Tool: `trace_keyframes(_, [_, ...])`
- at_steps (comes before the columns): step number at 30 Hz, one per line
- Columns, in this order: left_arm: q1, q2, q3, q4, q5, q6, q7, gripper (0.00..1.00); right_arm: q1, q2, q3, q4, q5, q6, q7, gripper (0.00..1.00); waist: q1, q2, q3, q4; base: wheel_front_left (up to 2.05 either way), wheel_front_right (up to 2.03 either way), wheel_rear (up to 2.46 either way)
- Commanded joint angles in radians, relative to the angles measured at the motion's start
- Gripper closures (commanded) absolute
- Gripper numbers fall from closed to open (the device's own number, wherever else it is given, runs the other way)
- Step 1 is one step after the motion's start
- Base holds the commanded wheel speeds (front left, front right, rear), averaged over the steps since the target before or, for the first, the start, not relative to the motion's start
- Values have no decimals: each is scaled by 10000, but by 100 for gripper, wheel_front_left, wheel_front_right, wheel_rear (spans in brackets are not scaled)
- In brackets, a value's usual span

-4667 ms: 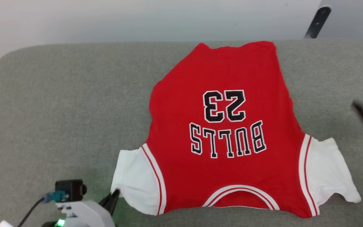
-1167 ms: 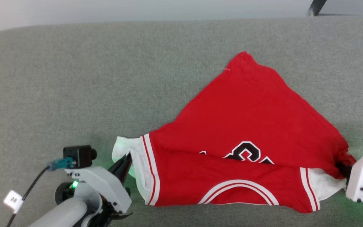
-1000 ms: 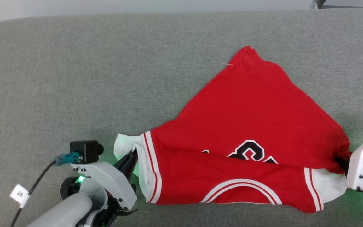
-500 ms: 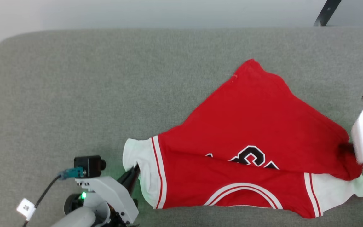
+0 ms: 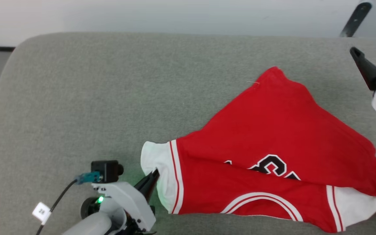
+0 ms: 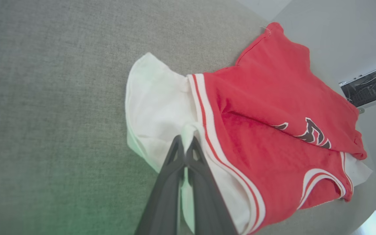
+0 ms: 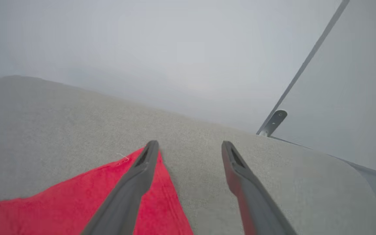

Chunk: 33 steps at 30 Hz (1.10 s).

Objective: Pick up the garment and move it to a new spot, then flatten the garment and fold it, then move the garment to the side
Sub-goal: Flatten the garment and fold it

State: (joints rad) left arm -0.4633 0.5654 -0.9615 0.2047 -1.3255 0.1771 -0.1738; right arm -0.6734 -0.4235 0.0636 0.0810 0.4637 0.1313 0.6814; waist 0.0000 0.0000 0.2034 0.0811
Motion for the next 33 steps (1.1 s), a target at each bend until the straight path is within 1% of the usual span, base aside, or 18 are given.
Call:
trace_keyframes(1, [-261, -149, -66, 127, 130, -121, 72, 100, -560, -125, 437, 635, -153, -12, -578, 0, 0, 0, 321, 397, 0, 0, 0])
trace_keyframes(2, [-261, -149, -66, 127, 130, -121, 72, 100, -560, -125, 437, 635, -153, -12, -578, 0, 0, 0, 321, 397, 0, 0, 0])
trace_keyframes(4, [-455, -309, -129, 230, 217, -212, 116, 100, -1081, -235, 899, 1395, -19, -12, -809, 0, 0, 0, 482, 600, 0, 0, 0])
trace_keyframes(7, [-749, -582, -239, 425, 347, -396, 201, 100, -2058, -379, 1608, 2655, 283, -13, -587, 0, 0, 0, 764, 910, 0, 0, 0])
trace_keyframes(9, [-943, -776, -301, 555, 400, -521, 255, 100, -2671, -388, 2194, 3525, 644, -12, 38, 0, 0, 0, 979, 1122, 0, 0, 0])
trace_keyframes(13, [-1312, -1176, -458, 867, 535, -786, 333, 100, -4018, -388, 2707, 5341, 1261, -12, 2064, 0, 0, 0, 1472, 1566, 0, 0, 0])
trace_keyframes(15, [-1502, -1395, -522, 1012, 611, -930, 351, 100, -4623, -402, 2670, 6218, 1237, -12, 2814, 0, 0, 0, 1743, 1814, 0, 0, 0])
trace_keyframes(17, [-1654, -1623, -584, 1160, 627, -1079, 389, 100, -5117, -284, 2682, 6877, 1128, -12, 3301, 0, 0, 0, 2012, 2060, 0, 0, 0])
trace_keyframes(23, [-2037, -2240, -706, 1720, 722, -1456, 343, 100, -6062, -35, 2415, 8642, 541, -12, 3856, 0, 0, 0, 2680, 2622, 0, 0, 0])
trace_keyframes(27, [-2119, -2460, -772, 2200, 742, -1672, 303, 100, -6229, 124, 2176, 10145, -74, -12, 4570, 0, 0, 0, 2758, 2823, 0, 0, 0])
trace_keyframes(29, [-2158, -2530, -784, 2426, 737, -1762, 295, 100, -6245, 107, 2011, 10615, -356, -12, 4441, 0, 0, 0, 2725, 2920, 0, 0, 0])
trace_keyframes(31, [-2197, -2601, -812, 2622, 749, -1861, 296, 100, -6289, 316, 1750, 11010, -530, -12, 4130, 0, 0, 0, 2650, 3005, 0, 0, 0])
trace_keyframes(32, [-2178, -2649, -803, 2678, 705, -1916, 281, 100, -6264, 407, 1601, 11260, -591, -10, 4035, 2, 0, 0, 2596, 3025, 0, 0, 0])
trace_keyframes(33, [-2192, -2668, -801, 2751, 701, -1951, 258, 100, -6232, 520, 1584, 11427, -725, -6, 3972, 22, 0, 0, 2559, 3034, 0, 0, 0])
